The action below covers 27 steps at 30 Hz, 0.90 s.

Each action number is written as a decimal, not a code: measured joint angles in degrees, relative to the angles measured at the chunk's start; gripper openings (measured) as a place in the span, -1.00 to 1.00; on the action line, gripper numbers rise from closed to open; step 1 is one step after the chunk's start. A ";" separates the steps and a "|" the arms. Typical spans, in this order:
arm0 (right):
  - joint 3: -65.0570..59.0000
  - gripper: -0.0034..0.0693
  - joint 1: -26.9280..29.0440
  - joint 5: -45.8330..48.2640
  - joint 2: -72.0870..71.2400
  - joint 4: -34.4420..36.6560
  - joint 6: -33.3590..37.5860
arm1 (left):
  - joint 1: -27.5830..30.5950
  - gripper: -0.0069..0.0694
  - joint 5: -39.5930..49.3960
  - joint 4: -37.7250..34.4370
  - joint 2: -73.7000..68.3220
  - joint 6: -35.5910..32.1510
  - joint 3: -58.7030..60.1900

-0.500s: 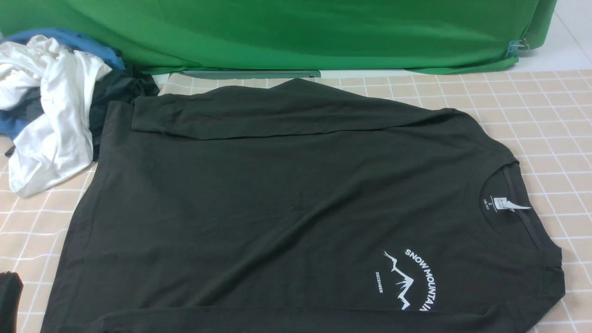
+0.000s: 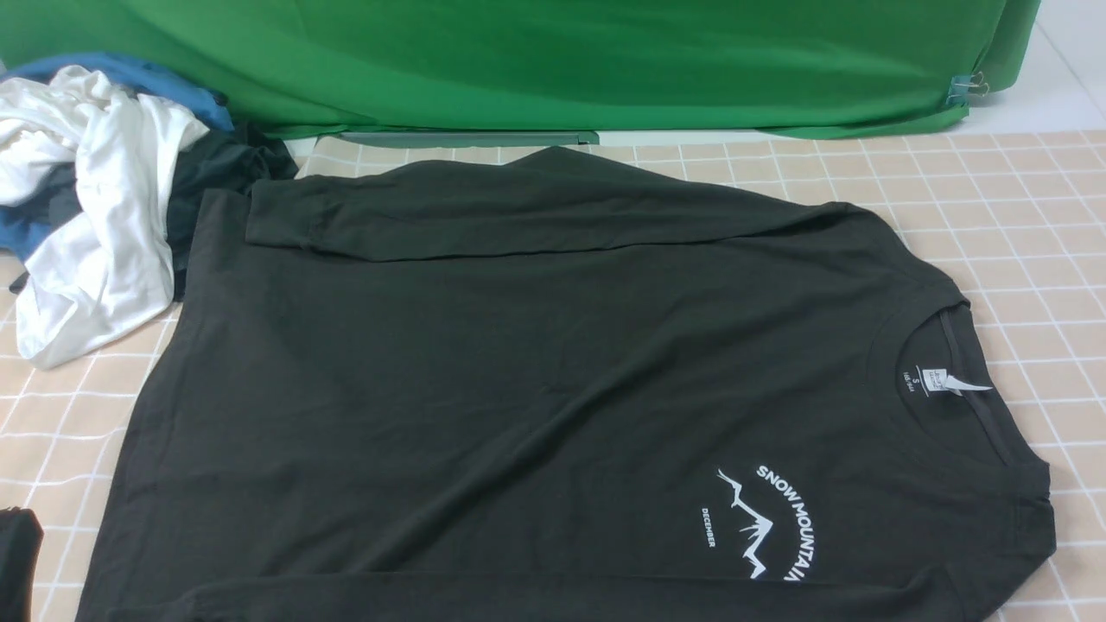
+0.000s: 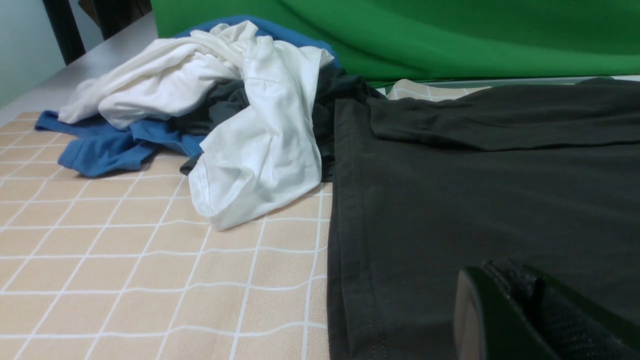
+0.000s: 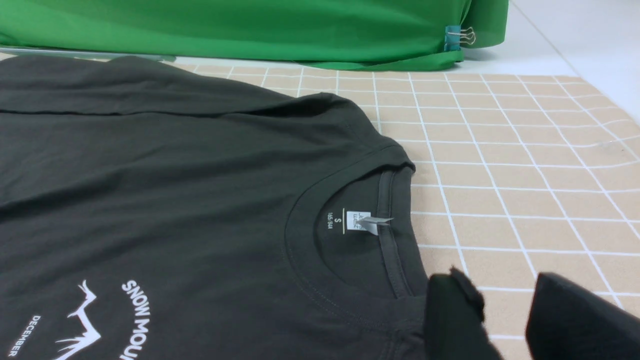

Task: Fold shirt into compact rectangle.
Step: 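Grasp the left edge of the dark T-shirt lying flat on the table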

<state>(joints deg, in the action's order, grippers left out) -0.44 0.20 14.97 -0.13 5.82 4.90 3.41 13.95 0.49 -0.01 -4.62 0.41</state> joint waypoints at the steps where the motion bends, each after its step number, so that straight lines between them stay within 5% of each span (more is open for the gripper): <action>1: 0.00 -0.17 0.00 0.00 0.00 0.00 0.00 | 0.00 -0.76 0.00 0.00 0.00 0.00 0.00; 12: 0.00 -0.17 0.00 0.00 0.00 0.00 0.00 | 0.00 -0.76 -2.59 -1.56 0.00 0.10 0.00; 19: 0.00 -0.17 0.00 -0.05 0.00 0.00 0.00 | 0.00 -0.76 -20.64 -23.74 0.00 6.42 0.00; 27: 0.00 -0.17 0.00 -1.02 0.00 0.00 -0.05 | 0.00 -0.76 -45.10 -26.47 0.05 22.85 -0.07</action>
<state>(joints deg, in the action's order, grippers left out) -0.44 0.20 13.96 -0.13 5.82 4.85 3.41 -31.14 -25.98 0.04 18.24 0.34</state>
